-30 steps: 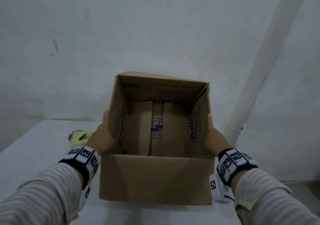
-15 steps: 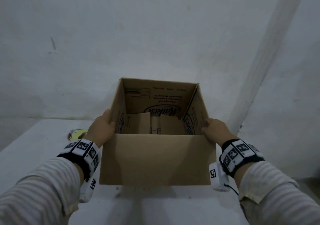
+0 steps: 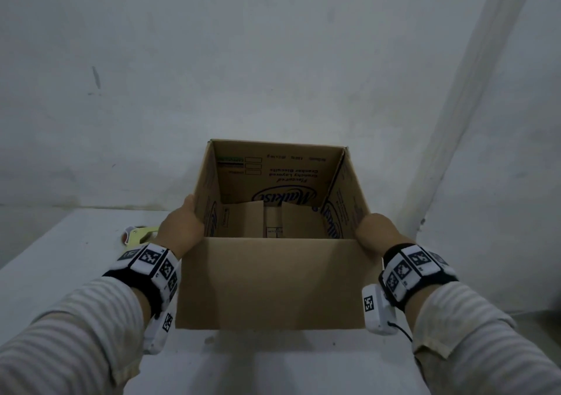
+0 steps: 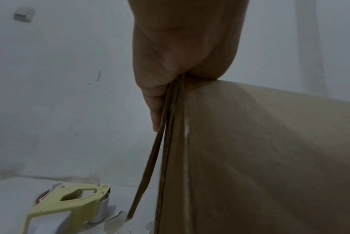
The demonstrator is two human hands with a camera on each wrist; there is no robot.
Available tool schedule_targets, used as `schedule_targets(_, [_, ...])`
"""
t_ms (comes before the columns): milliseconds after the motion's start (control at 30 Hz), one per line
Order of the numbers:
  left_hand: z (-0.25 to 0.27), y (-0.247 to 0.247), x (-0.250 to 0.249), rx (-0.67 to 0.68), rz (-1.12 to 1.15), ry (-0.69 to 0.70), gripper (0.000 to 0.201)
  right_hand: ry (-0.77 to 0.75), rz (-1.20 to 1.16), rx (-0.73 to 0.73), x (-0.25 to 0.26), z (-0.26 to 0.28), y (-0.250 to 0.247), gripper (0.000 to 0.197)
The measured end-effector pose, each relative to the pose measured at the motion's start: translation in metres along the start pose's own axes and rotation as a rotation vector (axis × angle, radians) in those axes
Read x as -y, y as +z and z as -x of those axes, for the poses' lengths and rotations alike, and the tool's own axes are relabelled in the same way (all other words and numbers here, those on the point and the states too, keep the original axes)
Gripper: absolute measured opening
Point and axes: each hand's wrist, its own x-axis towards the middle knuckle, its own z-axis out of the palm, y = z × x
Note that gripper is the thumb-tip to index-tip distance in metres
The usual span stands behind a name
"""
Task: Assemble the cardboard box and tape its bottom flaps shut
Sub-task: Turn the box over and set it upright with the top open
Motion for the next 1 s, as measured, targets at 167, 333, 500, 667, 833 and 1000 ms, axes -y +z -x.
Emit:
schedule_targets(167, [-0.003, -0.006, -0.002, 0.036, -0.002, 0.005, 0.039, 0.026, -0.073, -0.043, 0.000, 0.001, -0.003, 0.034])
schedule_targets(333, [0.006, -0.002, -0.008, 0.019, 0.080, -0.012, 0.043, -0.011, -0.251, -0.057, 0.000, 0.005, 0.005, 0.047])
schedule_targets(500, [0.003, 0.008, -0.012, -0.001, 0.116, -0.028, 0.047, -0.026, -0.179, -0.059, -0.002, 0.007, 0.015, 0.072])
schedule_targets(667, [-0.005, 0.016, -0.019, 0.008, 0.127, -0.007, 0.041, -0.010, -0.222, -0.091, -0.012, 0.004, 0.017, 0.076])
schedule_targets(833, [-0.009, 0.025, -0.031, -0.011, 0.134, 0.019, 0.037, -0.010, -0.252, -0.177, -0.022, 0.002, 0.018, 0.073])
schedule_targets(1000, [-0.012, 0.034, -0.045, -0.005, 0.146, 0.040, 0.040, 0.010, -0.272, -0.235, -0.034, -0.010, 0.021, 0.073])
